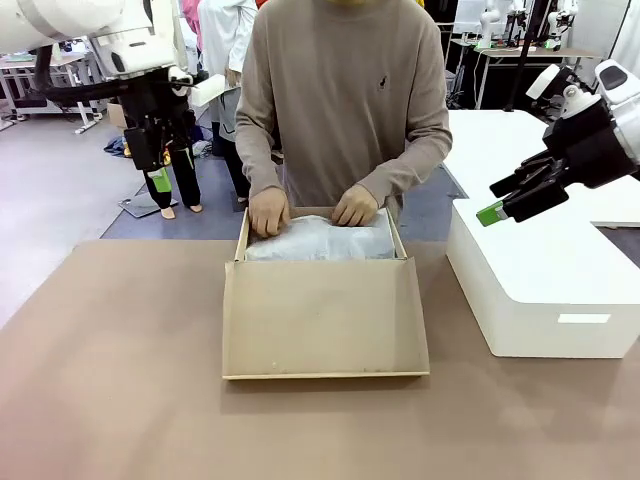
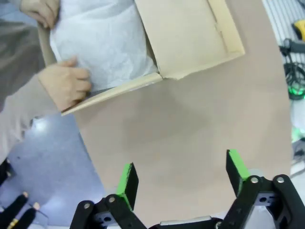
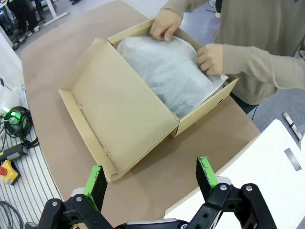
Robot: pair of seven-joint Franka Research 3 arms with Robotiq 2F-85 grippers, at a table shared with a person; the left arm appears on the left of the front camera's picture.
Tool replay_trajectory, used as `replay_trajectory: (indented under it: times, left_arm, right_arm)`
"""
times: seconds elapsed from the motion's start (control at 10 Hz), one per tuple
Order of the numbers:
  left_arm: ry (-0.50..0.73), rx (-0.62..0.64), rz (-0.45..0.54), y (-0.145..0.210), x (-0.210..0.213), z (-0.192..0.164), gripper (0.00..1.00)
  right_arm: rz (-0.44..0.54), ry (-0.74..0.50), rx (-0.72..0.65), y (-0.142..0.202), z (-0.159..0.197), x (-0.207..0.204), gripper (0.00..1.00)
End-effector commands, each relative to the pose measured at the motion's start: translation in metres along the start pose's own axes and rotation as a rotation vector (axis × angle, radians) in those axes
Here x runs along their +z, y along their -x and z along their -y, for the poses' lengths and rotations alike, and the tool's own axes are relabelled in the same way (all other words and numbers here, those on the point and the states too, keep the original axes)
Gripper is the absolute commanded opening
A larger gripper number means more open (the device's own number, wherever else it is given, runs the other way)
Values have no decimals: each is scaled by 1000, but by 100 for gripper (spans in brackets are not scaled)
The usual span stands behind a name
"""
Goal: Pack the shoes into the box.
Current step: Close the Shoes Box.
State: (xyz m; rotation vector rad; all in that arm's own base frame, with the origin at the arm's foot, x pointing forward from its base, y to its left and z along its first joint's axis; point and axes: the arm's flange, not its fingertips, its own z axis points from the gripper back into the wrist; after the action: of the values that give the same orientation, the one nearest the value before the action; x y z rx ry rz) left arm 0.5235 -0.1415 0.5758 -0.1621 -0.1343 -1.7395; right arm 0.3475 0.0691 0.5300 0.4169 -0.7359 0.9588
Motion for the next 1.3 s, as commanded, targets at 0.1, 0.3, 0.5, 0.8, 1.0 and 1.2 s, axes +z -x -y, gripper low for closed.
replay_trajectory:
  times: [0.1,0.3,0.5,0.8,1.0,1.2]
  left_arm:
    - [-3,-60,-66,6,-4,11,43]
    - [28,59,-113,5,-5,10,4]
    - [33,101,-129,4,-6,11,0]
    - [65,162,-99,3,-8,11,0]
    - [88,224,-87,2,-7,11,0]
    - [77,174,-103,4,-11,11,0]
  right_arm:
    - [23,-17,17,0,3,-1,100]
    - [23,-17,17,0,3,-1,100]
    - [23,-17,17,0,3,-1,100]
    - [23,-17,17,0,3,-1,100]
    - [23,-17,17,0,3,-1,100]
    - [23,-17,17,0,3,-1,100]
